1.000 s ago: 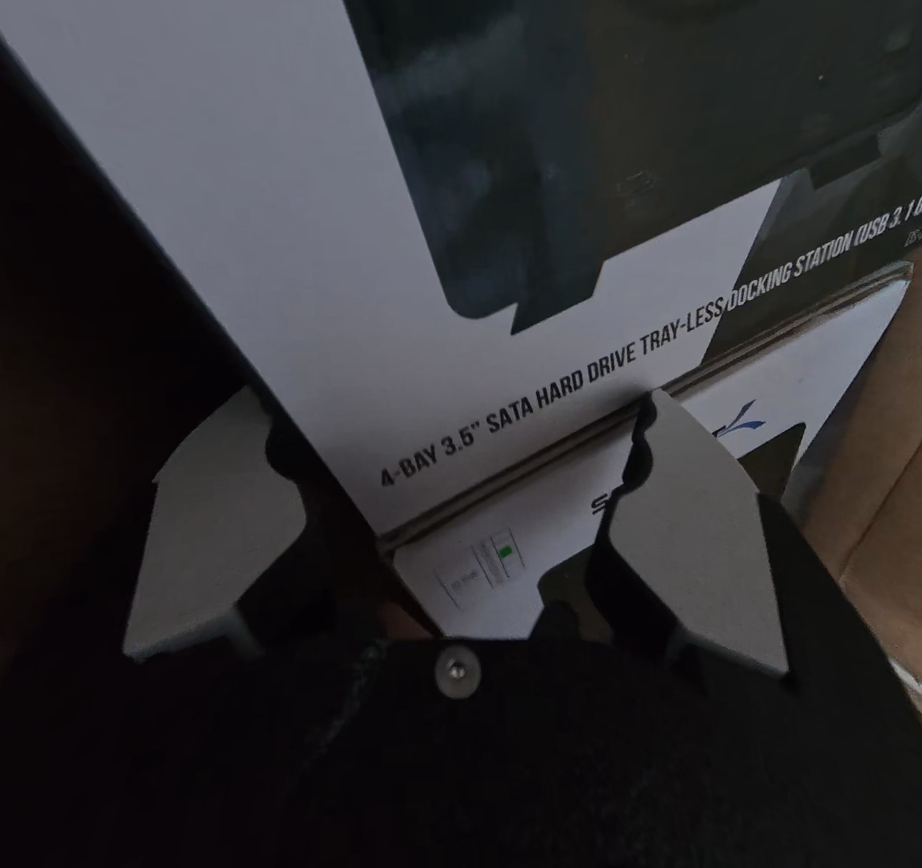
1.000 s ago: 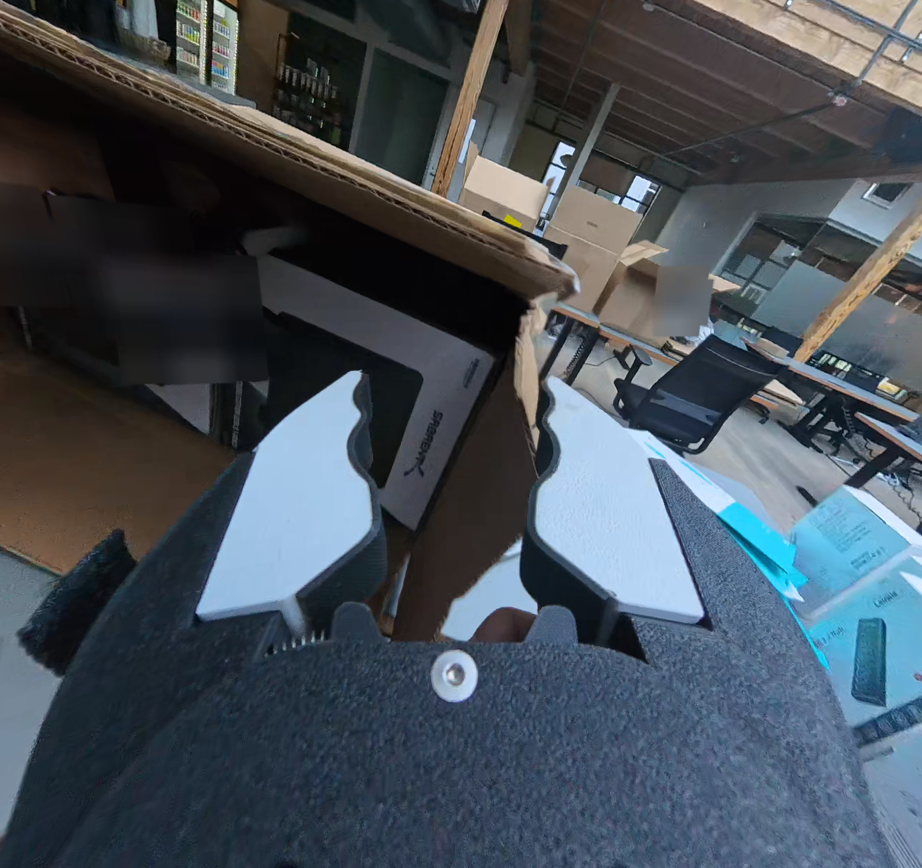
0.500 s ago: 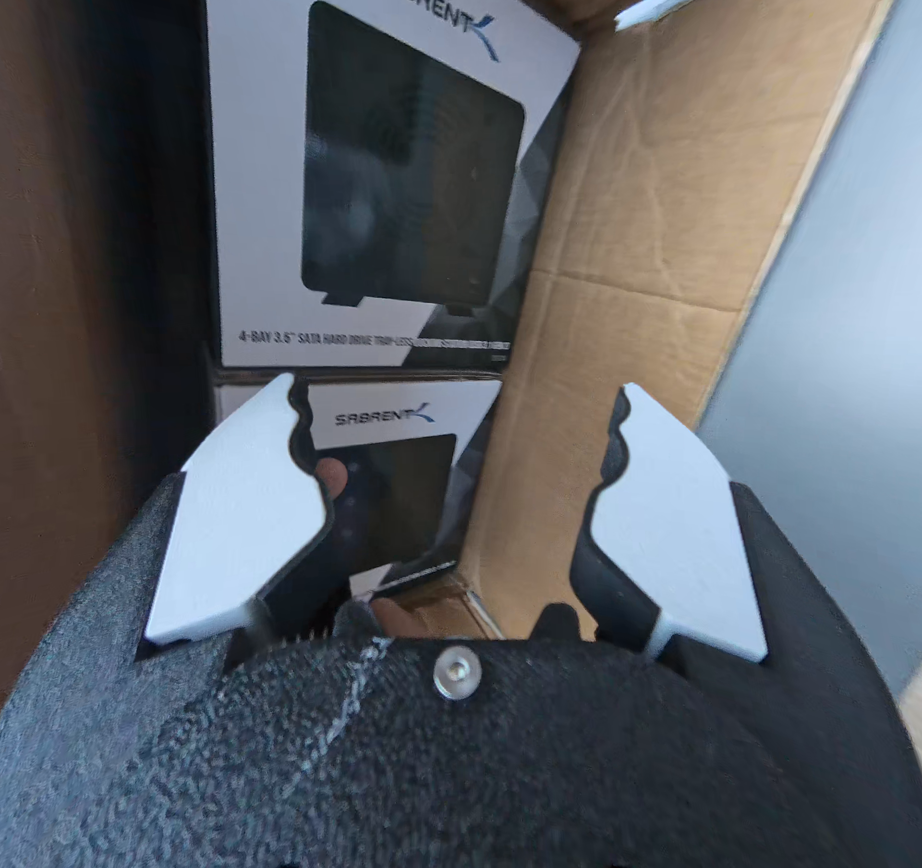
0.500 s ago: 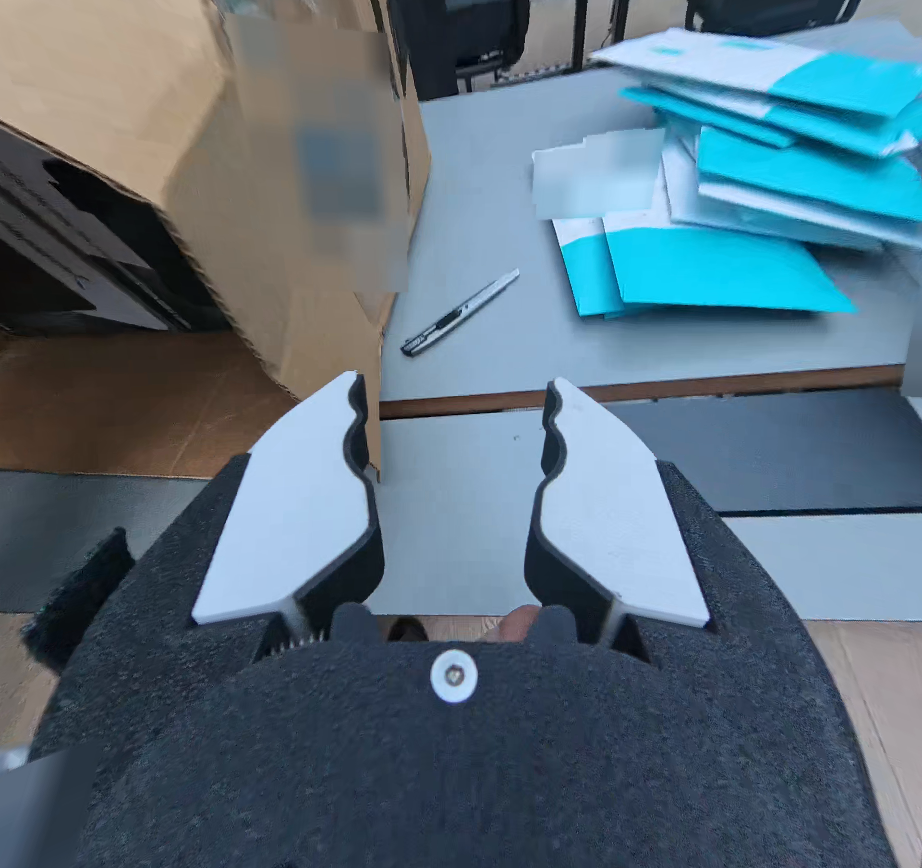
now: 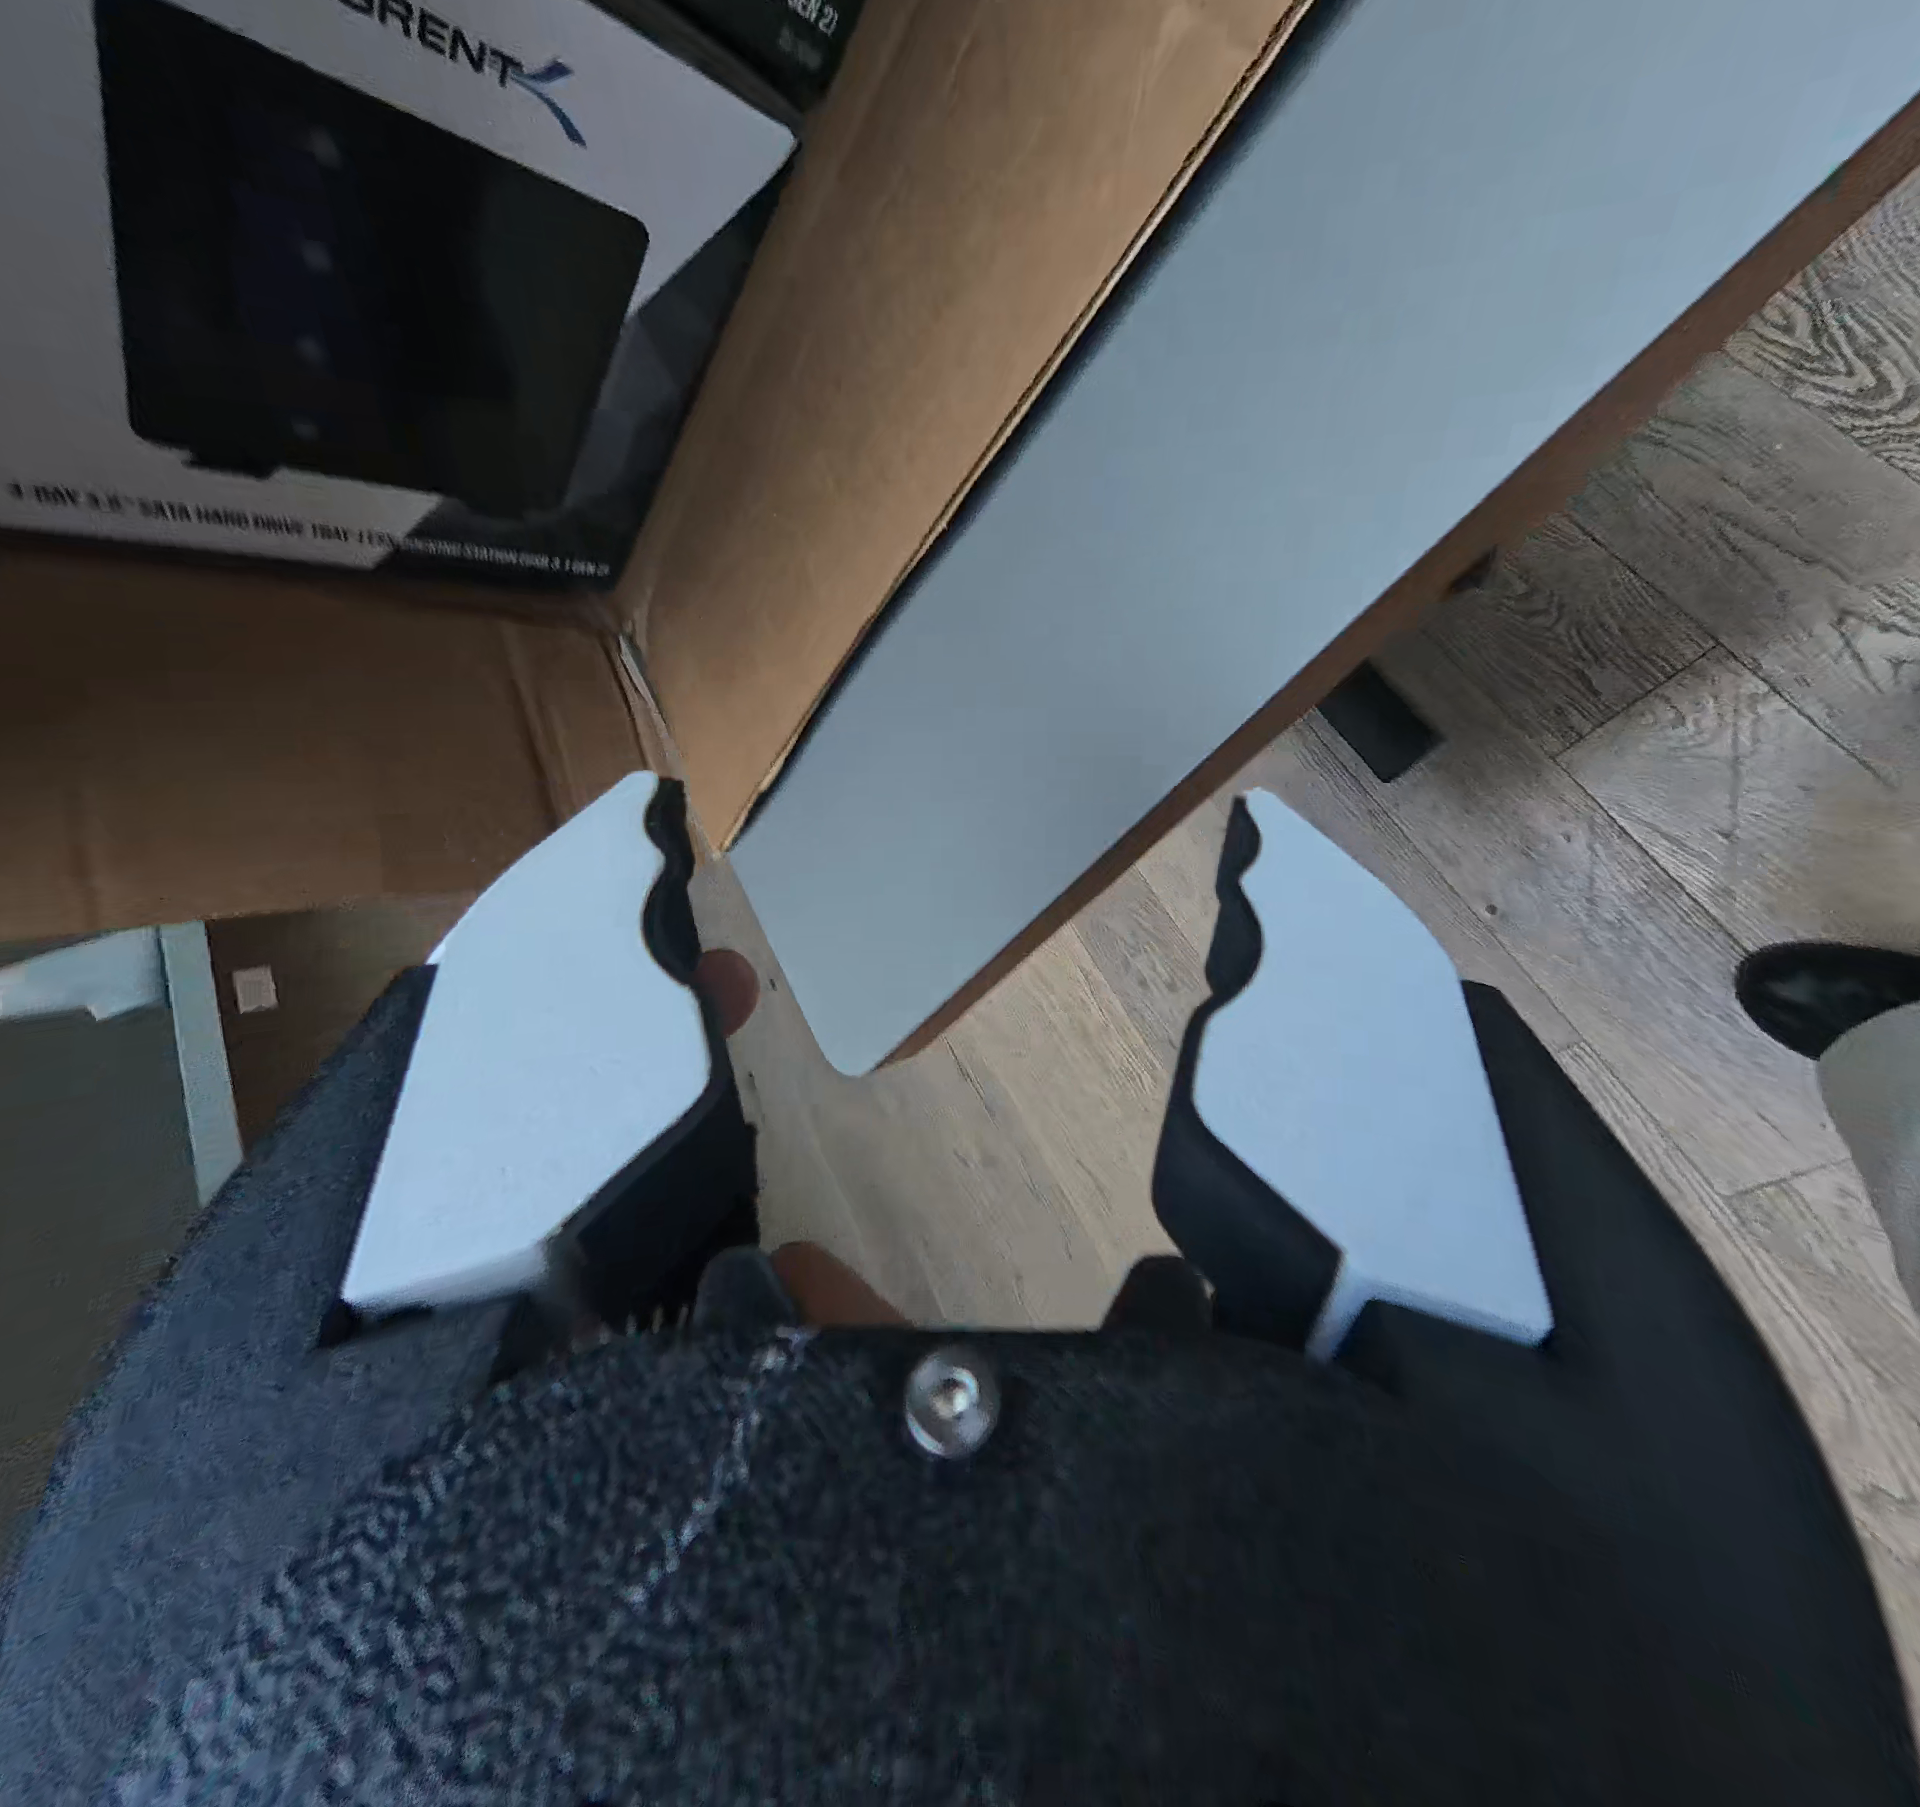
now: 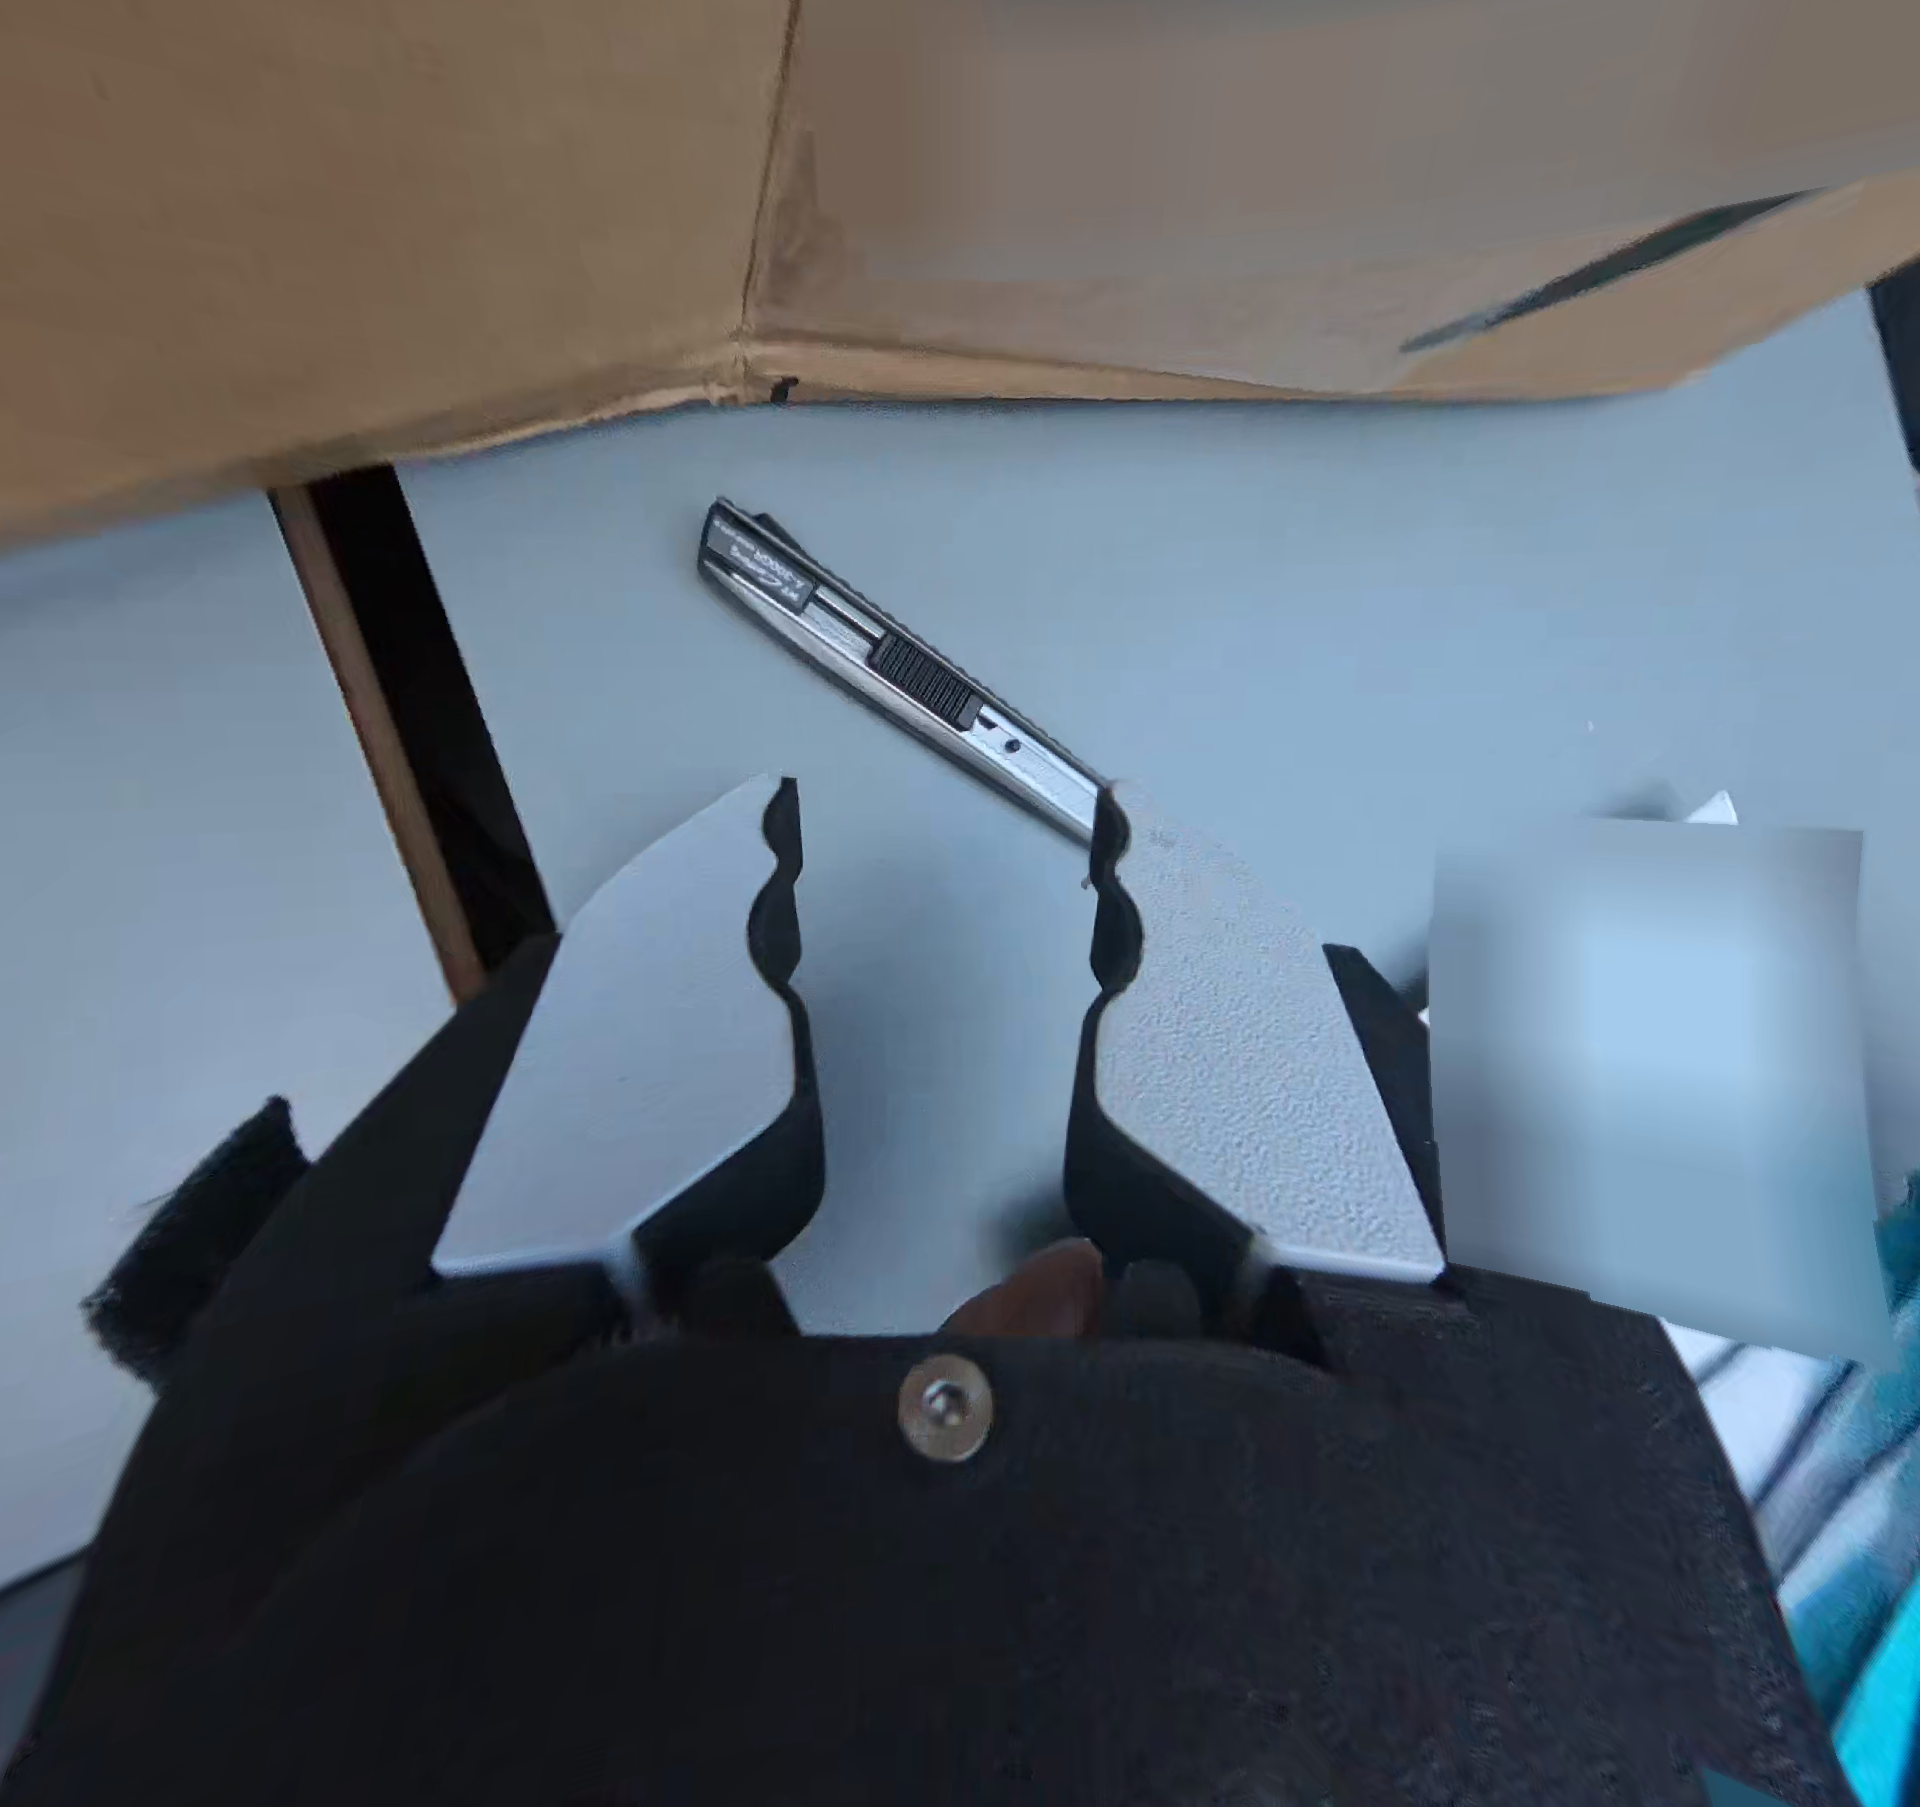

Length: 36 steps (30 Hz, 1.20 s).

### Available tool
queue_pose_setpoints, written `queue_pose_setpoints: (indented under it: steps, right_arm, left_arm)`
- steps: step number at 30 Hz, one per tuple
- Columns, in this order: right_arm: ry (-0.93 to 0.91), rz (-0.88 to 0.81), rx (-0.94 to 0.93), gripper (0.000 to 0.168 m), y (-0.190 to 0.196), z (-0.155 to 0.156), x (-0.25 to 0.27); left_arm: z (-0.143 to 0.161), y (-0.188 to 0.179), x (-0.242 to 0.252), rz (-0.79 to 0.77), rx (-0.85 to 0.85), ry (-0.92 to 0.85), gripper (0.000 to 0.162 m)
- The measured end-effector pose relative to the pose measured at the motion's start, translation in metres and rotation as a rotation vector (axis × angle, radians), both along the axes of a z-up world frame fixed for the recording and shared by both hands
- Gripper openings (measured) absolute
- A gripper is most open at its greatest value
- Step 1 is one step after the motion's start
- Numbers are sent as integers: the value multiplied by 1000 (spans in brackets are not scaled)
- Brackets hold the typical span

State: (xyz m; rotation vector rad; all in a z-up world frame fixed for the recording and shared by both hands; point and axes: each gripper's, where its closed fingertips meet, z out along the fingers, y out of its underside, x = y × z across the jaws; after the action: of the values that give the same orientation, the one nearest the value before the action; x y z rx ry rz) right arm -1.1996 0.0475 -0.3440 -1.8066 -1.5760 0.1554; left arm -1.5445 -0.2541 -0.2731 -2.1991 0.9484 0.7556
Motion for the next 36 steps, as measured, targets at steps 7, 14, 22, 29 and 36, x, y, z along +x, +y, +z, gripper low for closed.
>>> queue_pose_setpoints:
  steps: [7,14,22,29,36]
  right_arm:
    - [-195,490,-175,59,36,-37,-7]
    - [-276,680,-309,18,26,-44,-11]
    - [-52,529,-263,17,26,-6,9]
    - [434,372,-63,17,23,140,60]
    - [583,321,223,17,-18,246,133]
  left_arm:
    - [-14,-15,105,272,-64,-159,90]
    - [-21,-23,212,363,-119,-281,82]
    - [-12,52,318,336,-80,-783,73]
    - [70,159,453,14,-45,-1178,81]
    - [188,252,465,-70,155,-1372,74]
